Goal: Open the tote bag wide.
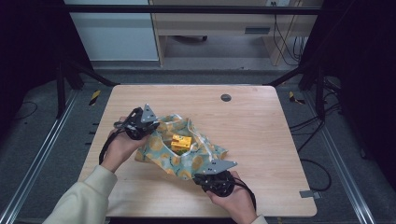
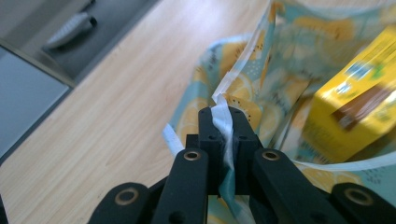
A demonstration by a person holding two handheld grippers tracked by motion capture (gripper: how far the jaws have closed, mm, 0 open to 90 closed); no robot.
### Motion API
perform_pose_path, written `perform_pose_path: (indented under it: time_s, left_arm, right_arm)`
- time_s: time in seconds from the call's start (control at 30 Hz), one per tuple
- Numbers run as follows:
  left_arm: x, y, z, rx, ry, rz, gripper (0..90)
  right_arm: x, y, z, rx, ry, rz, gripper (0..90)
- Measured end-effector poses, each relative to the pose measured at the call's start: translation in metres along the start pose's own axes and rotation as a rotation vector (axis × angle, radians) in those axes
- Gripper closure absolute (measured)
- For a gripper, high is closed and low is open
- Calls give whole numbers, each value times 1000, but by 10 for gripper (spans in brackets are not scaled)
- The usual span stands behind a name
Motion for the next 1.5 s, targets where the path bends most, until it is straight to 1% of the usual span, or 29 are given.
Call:
perform_pose_path:
  time_s: [0.03, 0.07, 0.1, 0.13, 0.17, 0.23, 0.27, 0.3, 0.33, 0.37, 0.47, 0.5, 0.53, 0.57, 0.63, 0.67, 0.7, 0.73, 0.77, 0.97, 1.0, 1.03, 1.13, 1.2, 1.23, 1.3, 1.37, 1.4, 1.5]
  left_arm:
    - [0, 2, -12, -45, -10, -27, 875]
    - [0, 2, -12, -45, -10, -27, 878]
    - [-2, 3, -19, -79, -27, -55, 880]
    - [-2, 2, -24, -89, -36, -63, 880]
    - [-6, 1, -34, -118, -60, -80, 882]
    - [-9, -2, -43, -125, -71, -71, 884]
    - [-9, -2, -43, -125, -71, -71, 885]
    - [-12, -4, -48, -132, -77, -66, 885]
    - [-14, -5, -51, -136, -82, -64, 885]
    - [-18, -8, -59, -155, -93, -73, 885]
    - [-22, -12, -66, -169, -107, -77, 886]
    - [-24, -13, -67, -175, -109, -80, 885]
    - [-25, -16, -69, -168, -112, -70, 885]
    - [-27, -19, -71, -174, -113, -76, 885]
    - [-29, -25, -73, -182, -118, -83, 886]
    - [-29, -25, -73, -182, -118, -83, 886]
    - [-29, -27, -73, -178, -118, -80, 886]
    - [-30, -28, -73, -182, -120, -87, 886]
    - [-30, -30, -74, -177, -122, -85, 886]
    - [-26, -34, -71, -164, -117, -90, 886]
    - [-26, -35, -70, -166, -119, -100, 886]
    - [-26, -35, -69, -159, -121, -91, 887]
    - [-28, -36, -66, -152, -125, -89, 887]
    - [-29, -36, -65, -151, -126, -89, 887]
    - [-30, -35, -64, -152, -126, -91, 887]
    - [-30, -35, -64, -150, -128, -84, 887]
    - [-31, -33, -65, -157, -128, -86, 887]
    - [-31, -32, -65, -159, -127, -86, 887]
    - [-31, -31, -66, -159, -129, -85, 887]
  right_arm:
    - [-3, -2, -1, 7, -21, 2, 812]
    - [-3, -2, -1, 7, -21, 2, 812]
    - [-5, -3, -2, 10, -30, 9, 813]
    - [-5, -3, -2, 10, -30, 9, 813]
    - [-7, -5, -2, 21, -40, 13, 814]
    - [-8, -7, 0, 30, -47, 18, 816]
    - [-8, -7, 0, 30, -47, 18, 816]
    - [-10, -10, 1, 54, -61, 6, 821]
    - [-10, -10, 1, 54, -61, 6, 821]
    - [-11, -11, 2, 64, -69, 2, 828]
    - [-12, -13, 2, 76, -78, -1, 829]
    - [-13, -13, 1, 76, -85, 5, 823]
    - [-13, -13, 1, 76, -85, 5, 823]
    - [-13, -12, 0, 69, -84, 5, 814]
    - [-14, -6, -9, 33, -101, 3, 760]
    - [-14, -6, -9, 33, -101, 3, 760]
    - [-15, 0, -17, 6, -113, 9, 727]
    - [-15, 0, -17, 6, -113, 9, 727]
    - [-16, 6, -25, -13, -125, 5, 695]
    - [-18, 22, -42, -42, -134, -9, 651]
    - [-21, 32, -52, -69, -134, -5, 646]
    - [-22, 35, -55, -77, -137, -6, 645]
    - [-30, 47, -60, -77, -168, -19, 636]
    - [-34, 50, -59, -72, -175, -17, 632]
    - [-44, 56, -51, -51, -191, -17, 609]
    - [-48, 58, -48, -41, -196, -17, 594]
    - [-59, 61, -36, -19, -210, -9, 562]
    - [-68, 64, -23, 8, -224, -3, 524]
    - [-72, 64, -6, 42, -210, -8, 487]
Point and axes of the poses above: each handheld gripper's, and its own axes: z roughly forward along the jaws, y roughly out of its top, x roughly to its left, the point moved 7 cm from there along z, roughly forward along the jaws
